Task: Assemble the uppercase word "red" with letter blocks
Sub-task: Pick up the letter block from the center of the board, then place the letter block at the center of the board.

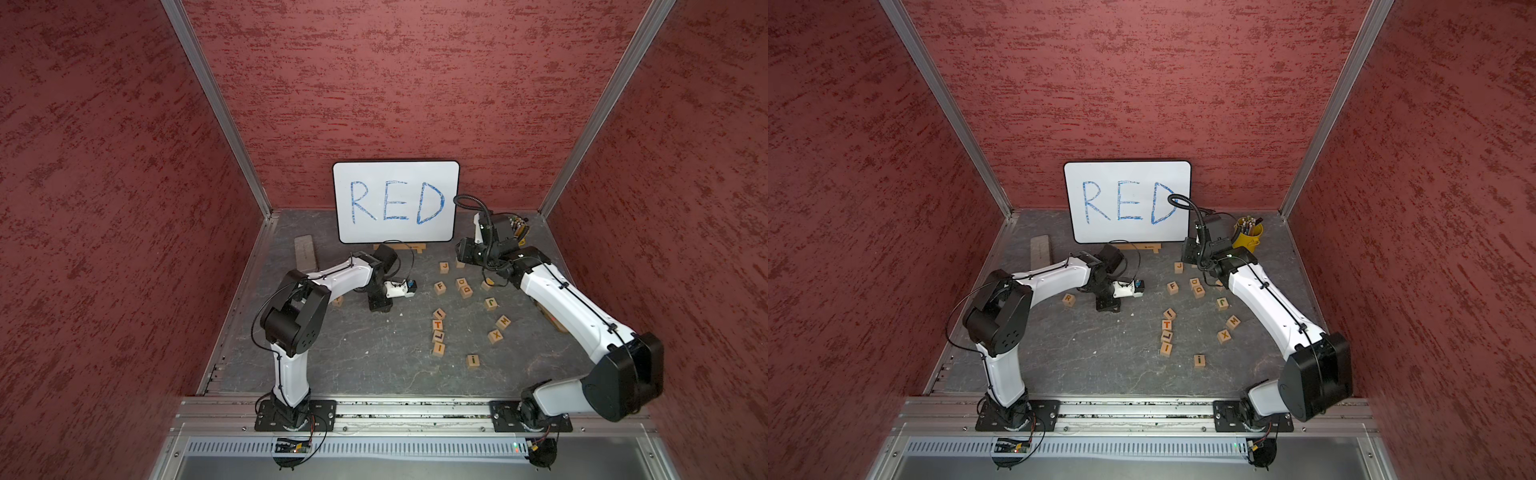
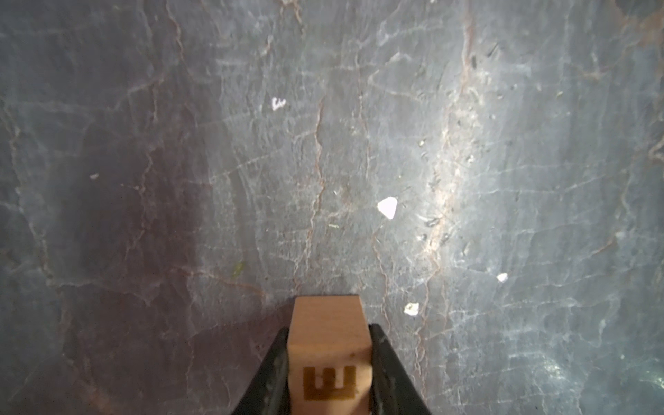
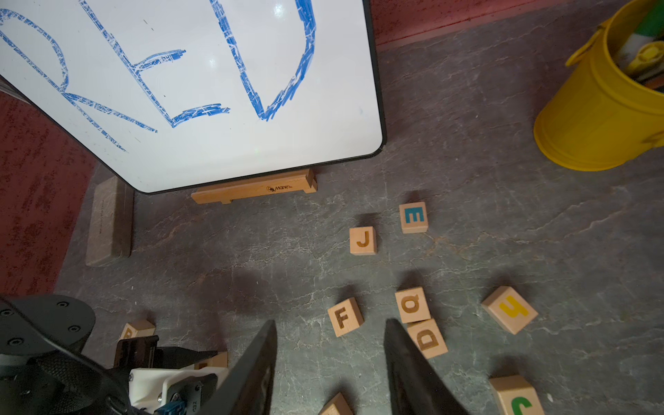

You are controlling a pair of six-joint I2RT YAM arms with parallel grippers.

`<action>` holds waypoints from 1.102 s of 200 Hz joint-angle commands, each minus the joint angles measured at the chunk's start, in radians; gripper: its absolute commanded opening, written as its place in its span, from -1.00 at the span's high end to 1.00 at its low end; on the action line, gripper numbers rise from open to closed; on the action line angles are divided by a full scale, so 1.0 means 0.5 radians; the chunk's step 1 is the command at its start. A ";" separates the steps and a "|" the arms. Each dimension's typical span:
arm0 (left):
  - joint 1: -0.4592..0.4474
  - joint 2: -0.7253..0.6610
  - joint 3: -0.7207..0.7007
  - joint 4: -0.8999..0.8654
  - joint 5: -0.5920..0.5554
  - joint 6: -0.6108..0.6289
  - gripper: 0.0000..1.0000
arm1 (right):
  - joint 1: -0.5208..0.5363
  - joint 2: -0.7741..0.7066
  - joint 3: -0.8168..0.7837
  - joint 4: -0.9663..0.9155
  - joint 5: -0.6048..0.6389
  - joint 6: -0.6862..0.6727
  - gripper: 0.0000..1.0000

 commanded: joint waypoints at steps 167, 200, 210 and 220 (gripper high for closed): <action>0.439 -0.283 -0.231 -0.069 -0.019 0.579 0.53 | -0.016 0.114 0.043 0.098 -0.075 0.069 0.02; 0.468 -0.268 -0.259 -0.020 -0.002 0.607 0.52 | -0.016 0.130 0.061 0.089 -0.064 0.074 0.02; 0.475 -0.257 -0.264 -0.010 0.001 0.607 0.52 | -0.017 0.141 0.069 0.081 -0.062 0.071 0.02; 0.481 -0.247 -0.268 0.002 0.007 0.605 0.52 | -0.016 0.144 0.070 0.079 -0.059 0.076 0.02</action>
